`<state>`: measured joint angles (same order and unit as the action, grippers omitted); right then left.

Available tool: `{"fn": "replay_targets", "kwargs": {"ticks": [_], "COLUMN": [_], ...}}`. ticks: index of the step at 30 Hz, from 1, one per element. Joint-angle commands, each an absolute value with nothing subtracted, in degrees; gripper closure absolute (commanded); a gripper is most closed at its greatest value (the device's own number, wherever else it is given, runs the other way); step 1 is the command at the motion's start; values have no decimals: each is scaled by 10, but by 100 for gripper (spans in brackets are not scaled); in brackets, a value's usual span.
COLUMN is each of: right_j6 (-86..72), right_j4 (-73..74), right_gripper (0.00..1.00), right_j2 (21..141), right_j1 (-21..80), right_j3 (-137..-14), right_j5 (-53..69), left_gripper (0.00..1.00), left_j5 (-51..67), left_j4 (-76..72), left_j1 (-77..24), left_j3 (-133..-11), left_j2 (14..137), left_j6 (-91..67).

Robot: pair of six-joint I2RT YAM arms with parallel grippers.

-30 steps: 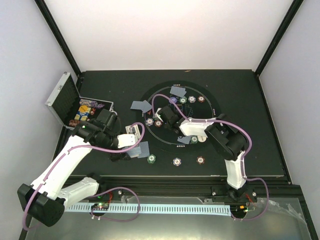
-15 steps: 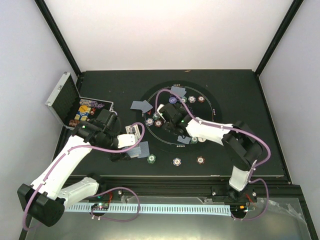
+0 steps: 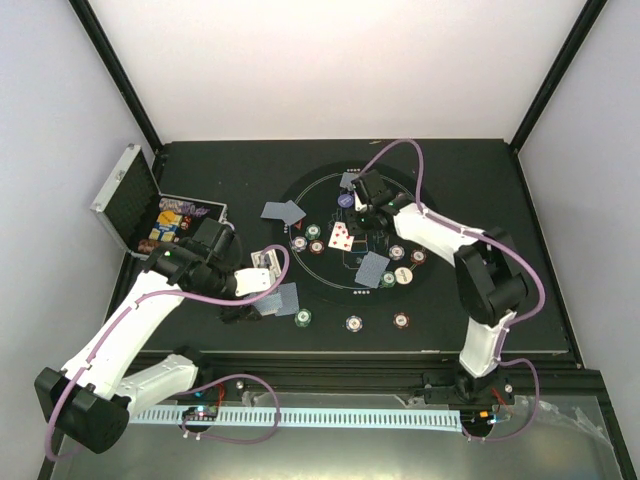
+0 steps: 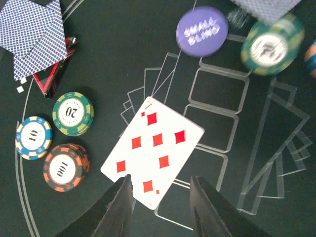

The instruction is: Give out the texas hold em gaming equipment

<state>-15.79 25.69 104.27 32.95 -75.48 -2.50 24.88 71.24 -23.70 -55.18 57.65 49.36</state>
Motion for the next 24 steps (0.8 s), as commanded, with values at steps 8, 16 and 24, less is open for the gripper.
{"fn": "replay_targets", "kwargs": {"ticks": [8, 16, 24], "right_j6": [-283, -299, -310], "right_j4": [212, 176, 177], "right_gripper": [75, 79, 81], "right_j2": [1132, 1171, 1225], "right_j1": [274, 272, 263], "right_j3": [-735, -727, -786], "right_j5": [145, 182, 207], "left_gripper": [99, 99, 98], "left_j5": [251, 251, 242], "left_j4": [726, 723, 725], "left_j1": [-236, -236, -236], "left_j3": [-579, -576, -574], "left_j2": [571, 575, 571], "left_j6": [501, 502, 503]}}
